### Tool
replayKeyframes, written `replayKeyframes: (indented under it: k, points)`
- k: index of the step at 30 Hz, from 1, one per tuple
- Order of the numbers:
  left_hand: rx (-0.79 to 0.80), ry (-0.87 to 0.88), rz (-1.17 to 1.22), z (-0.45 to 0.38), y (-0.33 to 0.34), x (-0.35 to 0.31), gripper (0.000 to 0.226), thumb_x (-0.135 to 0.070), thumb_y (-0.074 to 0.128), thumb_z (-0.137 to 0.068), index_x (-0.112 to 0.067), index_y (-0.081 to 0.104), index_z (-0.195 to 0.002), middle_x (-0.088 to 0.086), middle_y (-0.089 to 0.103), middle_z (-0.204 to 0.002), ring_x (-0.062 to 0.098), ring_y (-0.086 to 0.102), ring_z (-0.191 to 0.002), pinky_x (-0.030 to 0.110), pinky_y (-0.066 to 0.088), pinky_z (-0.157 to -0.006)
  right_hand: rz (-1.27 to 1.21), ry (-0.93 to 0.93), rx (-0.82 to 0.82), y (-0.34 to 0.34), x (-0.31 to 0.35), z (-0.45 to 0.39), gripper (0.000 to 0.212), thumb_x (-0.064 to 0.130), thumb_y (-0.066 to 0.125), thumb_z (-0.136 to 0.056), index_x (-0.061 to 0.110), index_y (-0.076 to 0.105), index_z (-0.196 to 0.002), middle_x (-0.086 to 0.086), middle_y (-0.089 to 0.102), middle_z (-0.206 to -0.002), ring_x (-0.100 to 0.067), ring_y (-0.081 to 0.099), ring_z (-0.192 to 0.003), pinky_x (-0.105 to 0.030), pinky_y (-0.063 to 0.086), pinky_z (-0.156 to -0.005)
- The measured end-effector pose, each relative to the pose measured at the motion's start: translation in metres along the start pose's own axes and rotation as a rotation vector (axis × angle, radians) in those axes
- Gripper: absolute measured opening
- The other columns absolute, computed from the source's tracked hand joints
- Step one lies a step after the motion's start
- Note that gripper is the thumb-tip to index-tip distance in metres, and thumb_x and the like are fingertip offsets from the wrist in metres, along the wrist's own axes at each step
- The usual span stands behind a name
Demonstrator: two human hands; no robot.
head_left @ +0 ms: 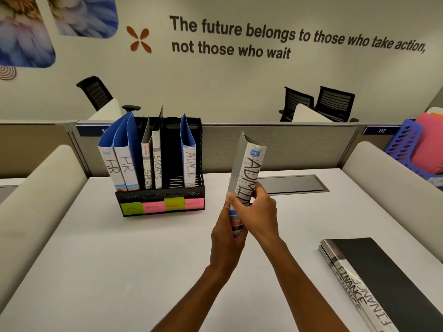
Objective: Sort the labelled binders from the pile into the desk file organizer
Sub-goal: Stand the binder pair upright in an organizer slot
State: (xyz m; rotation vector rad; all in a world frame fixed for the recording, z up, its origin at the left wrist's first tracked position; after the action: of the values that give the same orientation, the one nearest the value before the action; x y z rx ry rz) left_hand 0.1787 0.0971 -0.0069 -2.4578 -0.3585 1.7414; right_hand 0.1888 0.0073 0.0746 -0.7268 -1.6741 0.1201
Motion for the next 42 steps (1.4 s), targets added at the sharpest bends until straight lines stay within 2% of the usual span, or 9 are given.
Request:
replayKeyframes:
  k: [5,8,12,15,20,25,30,36,42]
  points:
    - [0.132,0.051,0.065,-0.013,-0.003,0.008,0.081,-0.032,0.067,-0.087,-0.021,0.019,-0.151,-0.001,0.036,-0.154,0.011,0.046,-0.134,0.027,0.048,-0.103,0.025,-0.026,-0.079,0.008,0.008,-0.003,0.061,0.042,0.069,-0.084,0.019,0.044,-0.133,-0.001,0.059,-0.129,-0.022,0.061,-0.115,-0.033,0.053,-0.090]
    - [0.146,0.153,0.013,-0.022,-0.011,0.011,0.073,-0.044,0.055,-0.094,-0.025,0.015,-0.153,-0.012,0.017,-0.161,0.003,0.030,-0.143,0.021,0.039,-0.109,0.008,-0.067,-0.136,0.009,0.018,-0.006,0.058,0.038,0.068,-0.086,0.019,0.042,-0.134,-0.002,0.058,-0.130,-0.021,0.061,-0.113,-0.024,0.051,-0.085]
    - [0.030,0.086,-0.006,-0.041,-0.037,0.035,0.068,-0.065,0.027,-0.094,-0.028,0.026,-0.151,-0.013,0.027,-0.158,0.002,0.036,-0.140,0.026,0.039,-0.109,-0.048,-0.101,-0.167,0.010,0.034,-0.015,0.056,0.032,0.068,-0.087,0.018,0.041,-0.133,-0.004,0.058,-0.130,-0.019,0.062,-0.108,-0.028,0.055,-0.086]
    - [-0.069,0.050,-0.106,-0.063,-0.064,0.062,0.045,-0.045,0.035,-0.101,-0.032,0.033,-0.144,0.001,0.041,-0.153,-0.007,0.037,-0.133,0.013,0.039,-0.106,-0.089,-0.141,-0.173,0.014,0.050,-0.023,0.055,0.031,0.068,-0.087,0.017,0.041,-0.133,-0.003,0.059,-0.126,-0.015,0.062,-0.103,-0.035,0.058,-0.085]
    - [0.056,0.049,-0.484,-0.099,-0.098,0.117,0.050,-0.008,0.056,-0.094,-0.003,0.042,-0.142,0.010,0.020,-0.160,0.025,0.016,-0.150,0.037,0.020,-0.121,-0.152,-0.224,-0.192,0.031,0.075,-0.053,0.053,0.028,0.068,-0.088,0.017,0.040,-0.132,-0.001,0.060,-0.120,-0.013,0.065,-0.099,-0.027,0.059,-0.080]
    - [0.178,-0.017,-0.747,-0.138,-0.120,0.146,0.064,-0.010,0.055,-0.093,-0.001,0.026,-0.149,0.015,0.012,-0.162,0.030,0.003,-0.151,0.050,0.015,-0.122,-0.242,-0.261,-0.229,0.067,0.091,-0.097,0.056,0.024,0.066,-0.090,0.017,0.035,-0.136,0.003,0.054,-0.127,-0.012,0.061,-0.106,-0.030,0.059,-0.082]
    - [0.211,-0.073,-0.840,-0.146,-0.122,0.168,0.072,-0.006,0.050,-0.092,-0.003,0.013,-0.153,0.012,0.005,-0.163,0.027,-0.001,-0.151,0.045,0.009,-0.123,-0.306,-0.230,-0.216,0.102,0.084,-0.138,0.058,0.024,0.064,-0.092,0.020,0.031,-0.140,0.006,0.049,-0.131,-0.002,0.057,-0.102,-0.021,0.056,-0.084]
    - [0.139,-0.008,-0.854,-0.143,-0.120,0.177,0.070,0.005,0.047,-0.087,0.000,0.020,-0.151,0.013,0.015,-0.161,0.028,0.006,-0.151,0.043,0.013,-0.123,-0.294,-0.259,-0.184,0.137,0.067,-0.163,0.059,0.025,0.064,-0.091,0.021,0.030,-0.139,0.005,0.048,-0.134,-0.009,0.057,-0.112,-0.019,0.056,-0.083]
    - [0.074,0.011,-0.794,-0.146,-0.119,0.178,0.062,0.010,0.050,-0.086,0.004,0.033,-0.145,0.016,0.030,-0.155,0.031,0.020,-0.148,0.041,0.031,-0.118,-0.354,-0.242,-0.198,0.160,0.038,-0.161,0.048,0.028,0.062,-0.092,0.026,0.033,-0.130,0.037,0.040,-0.118,0.010,0.055,-0.106,-0.006,0.050,-0.067]
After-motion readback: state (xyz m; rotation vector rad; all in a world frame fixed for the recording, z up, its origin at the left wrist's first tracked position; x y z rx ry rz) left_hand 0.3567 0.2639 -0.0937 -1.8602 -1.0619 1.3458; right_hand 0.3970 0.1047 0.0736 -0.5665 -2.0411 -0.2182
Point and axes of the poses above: each hand's wrist, its own z-axis away from the middle knuckle, its own y-axis out of the palm, x = y × z, the point moved 4 cm from there along -z, towards the middle knuckle
